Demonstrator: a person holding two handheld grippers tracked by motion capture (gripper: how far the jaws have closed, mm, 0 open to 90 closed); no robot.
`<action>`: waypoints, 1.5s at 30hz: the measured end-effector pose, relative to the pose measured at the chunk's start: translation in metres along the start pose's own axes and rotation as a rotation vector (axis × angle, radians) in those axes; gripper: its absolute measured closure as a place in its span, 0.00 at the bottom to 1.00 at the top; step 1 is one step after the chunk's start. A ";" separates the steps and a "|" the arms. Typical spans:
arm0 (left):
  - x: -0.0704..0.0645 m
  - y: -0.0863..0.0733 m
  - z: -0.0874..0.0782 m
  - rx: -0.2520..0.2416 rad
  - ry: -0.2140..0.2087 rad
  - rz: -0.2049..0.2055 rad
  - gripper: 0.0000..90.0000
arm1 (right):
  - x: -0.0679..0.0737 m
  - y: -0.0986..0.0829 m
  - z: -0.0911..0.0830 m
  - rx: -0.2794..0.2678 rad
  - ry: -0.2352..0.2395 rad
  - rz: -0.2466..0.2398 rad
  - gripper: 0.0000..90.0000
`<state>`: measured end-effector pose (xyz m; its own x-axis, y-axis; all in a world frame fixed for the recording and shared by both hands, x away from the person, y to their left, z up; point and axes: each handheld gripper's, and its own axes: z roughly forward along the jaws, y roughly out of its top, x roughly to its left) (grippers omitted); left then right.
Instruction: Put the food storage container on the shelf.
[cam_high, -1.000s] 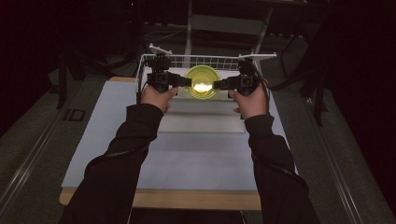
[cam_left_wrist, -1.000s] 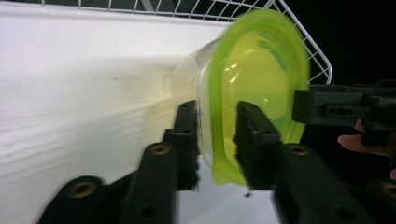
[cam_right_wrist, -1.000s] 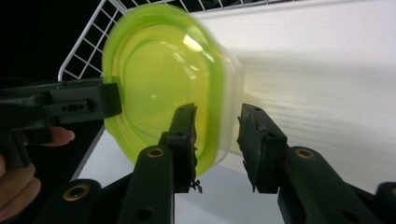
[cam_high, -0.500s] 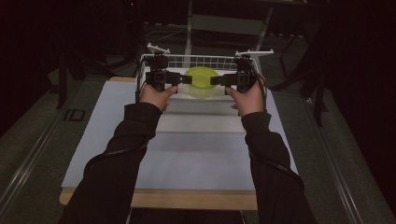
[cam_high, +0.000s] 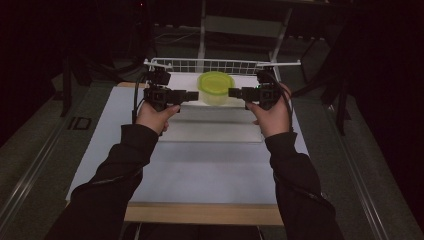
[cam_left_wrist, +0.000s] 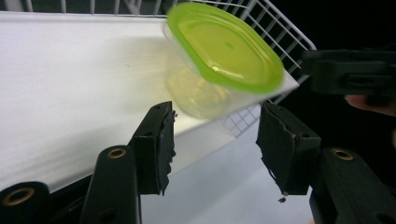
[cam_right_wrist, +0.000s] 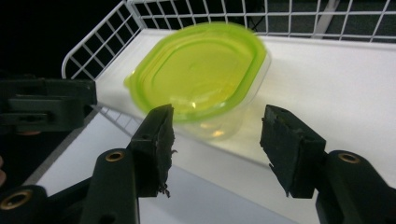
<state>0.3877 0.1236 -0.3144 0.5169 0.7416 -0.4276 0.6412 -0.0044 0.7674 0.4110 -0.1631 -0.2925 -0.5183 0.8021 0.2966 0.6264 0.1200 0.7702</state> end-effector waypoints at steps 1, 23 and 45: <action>0.000 -0.004 -0.003 -0.004 -0.019 0.008 0.52 | 0.001 -0.002 -0.001 -0.006 0.004 -0.002 0.49; 0.013 -0.114 -0.017 -0.091 -0.086 0.157 0.05 | 0.012 -0.042 0.033 0.042 -0.005 -0.046 1.00; 0.018 -0.171 0.001 -0.054 -0.087 0.257 0.03 | 0.007 -0.015 0.068 0.032 -0.036 0.009 0.94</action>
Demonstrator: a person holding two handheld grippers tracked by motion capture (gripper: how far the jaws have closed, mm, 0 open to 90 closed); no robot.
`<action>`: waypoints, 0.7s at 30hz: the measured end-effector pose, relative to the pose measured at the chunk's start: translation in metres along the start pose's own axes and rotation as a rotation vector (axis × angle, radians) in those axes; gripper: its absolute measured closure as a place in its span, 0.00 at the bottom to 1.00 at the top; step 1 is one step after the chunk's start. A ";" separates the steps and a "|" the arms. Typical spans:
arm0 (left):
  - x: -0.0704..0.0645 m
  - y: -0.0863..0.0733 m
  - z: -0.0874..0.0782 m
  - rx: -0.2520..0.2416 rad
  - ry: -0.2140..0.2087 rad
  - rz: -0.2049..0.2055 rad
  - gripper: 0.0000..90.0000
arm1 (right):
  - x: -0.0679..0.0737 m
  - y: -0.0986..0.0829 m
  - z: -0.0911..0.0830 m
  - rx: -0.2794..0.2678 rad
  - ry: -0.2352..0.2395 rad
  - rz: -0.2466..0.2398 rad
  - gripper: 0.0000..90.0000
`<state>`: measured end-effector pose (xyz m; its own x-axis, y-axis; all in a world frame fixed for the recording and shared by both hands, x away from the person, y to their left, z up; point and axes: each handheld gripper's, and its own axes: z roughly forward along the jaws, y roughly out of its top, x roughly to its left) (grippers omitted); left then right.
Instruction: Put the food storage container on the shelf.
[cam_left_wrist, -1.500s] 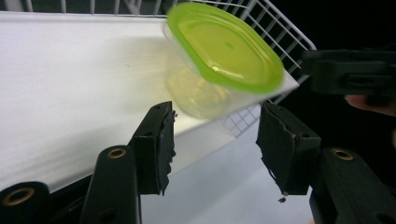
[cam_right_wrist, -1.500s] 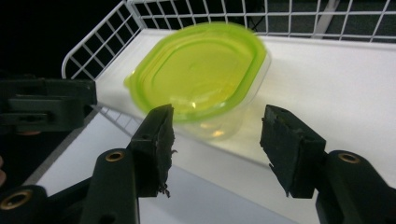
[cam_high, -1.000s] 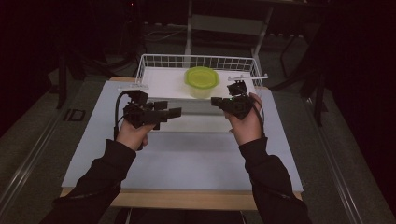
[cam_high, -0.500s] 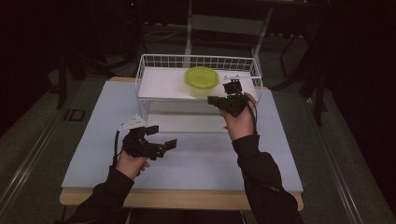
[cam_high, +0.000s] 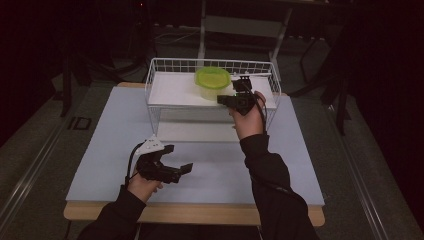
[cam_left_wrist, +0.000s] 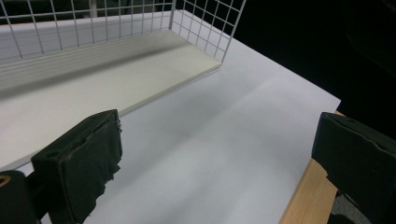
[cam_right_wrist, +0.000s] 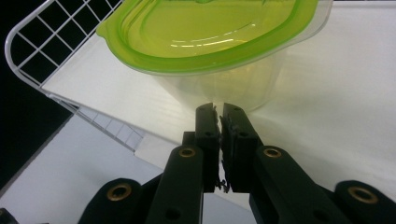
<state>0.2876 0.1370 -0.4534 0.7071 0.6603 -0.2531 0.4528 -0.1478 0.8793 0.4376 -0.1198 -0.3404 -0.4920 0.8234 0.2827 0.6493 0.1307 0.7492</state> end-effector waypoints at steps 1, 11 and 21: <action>0.001 0.000 -0.001 -0.004 -0.003 -0.002 0.03 | 0.000 0.001 0.001 -0.001 -0.002 0.002 0.94; 0.005 -0.002 -0.004 -0.011 0.004 -0.008 0.03 | 0.002 -0.008 -0.007 -0.007 0.015 -0.010 0.89; 0.004 -0.003 -0.004 -0.013 0.012 0.012 0.03 | 0.009 -0.039 -0.026 -0.040 0.061 -0.113 0.51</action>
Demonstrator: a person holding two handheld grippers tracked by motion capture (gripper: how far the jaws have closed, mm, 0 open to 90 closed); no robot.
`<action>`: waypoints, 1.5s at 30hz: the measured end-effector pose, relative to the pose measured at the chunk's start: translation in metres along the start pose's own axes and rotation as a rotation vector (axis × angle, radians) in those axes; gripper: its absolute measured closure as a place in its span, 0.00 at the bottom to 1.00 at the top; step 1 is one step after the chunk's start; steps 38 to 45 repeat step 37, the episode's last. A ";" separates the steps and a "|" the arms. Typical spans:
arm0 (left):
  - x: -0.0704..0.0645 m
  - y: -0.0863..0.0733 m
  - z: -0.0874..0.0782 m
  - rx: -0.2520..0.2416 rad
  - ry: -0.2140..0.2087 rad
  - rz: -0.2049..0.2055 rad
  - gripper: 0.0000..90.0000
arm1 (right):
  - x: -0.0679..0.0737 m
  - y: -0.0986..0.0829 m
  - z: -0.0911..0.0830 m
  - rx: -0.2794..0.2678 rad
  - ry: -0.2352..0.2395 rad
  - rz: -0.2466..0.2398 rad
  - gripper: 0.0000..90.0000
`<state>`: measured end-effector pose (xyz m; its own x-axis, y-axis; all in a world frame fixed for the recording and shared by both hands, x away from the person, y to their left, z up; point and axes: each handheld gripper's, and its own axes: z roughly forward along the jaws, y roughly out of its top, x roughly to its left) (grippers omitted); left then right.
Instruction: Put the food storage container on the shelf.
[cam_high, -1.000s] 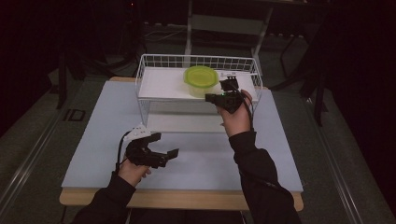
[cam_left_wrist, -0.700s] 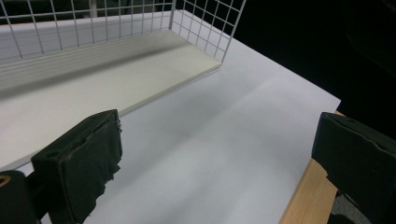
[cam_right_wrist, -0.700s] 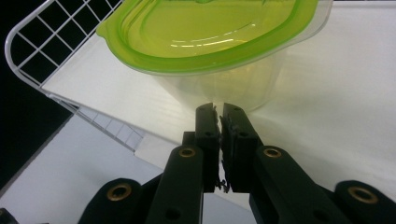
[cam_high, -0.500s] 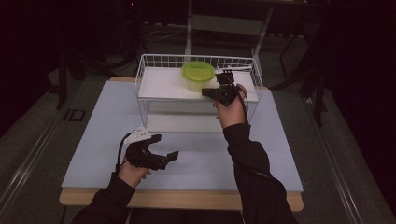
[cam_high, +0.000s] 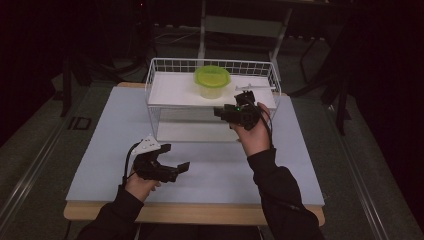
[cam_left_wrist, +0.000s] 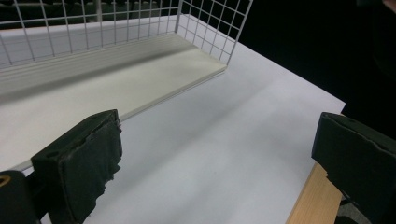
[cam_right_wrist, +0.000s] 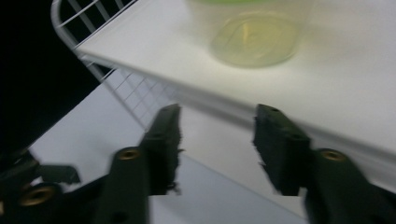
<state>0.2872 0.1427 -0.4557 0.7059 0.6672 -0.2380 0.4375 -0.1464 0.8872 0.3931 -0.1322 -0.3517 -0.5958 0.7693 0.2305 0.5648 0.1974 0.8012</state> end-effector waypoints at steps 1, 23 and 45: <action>0.000 0.000 0.000 0.000 -0.002 -0.001 0.03 | 0.002 -0.010 -0.005 -0.009 0.012 -0.025 0.44; -0.007 -0.005 0.003 0.016 -0.026 0.027 0.03 | -0.001 -0.112 0.002 0.012 0.108 -0.112 0.22; -0.006 -0.008 -0.004 0.024 -0.035 0.079 0.03 | -0.016 -0.137 0.008 0.072 0.052 -0.160 0.22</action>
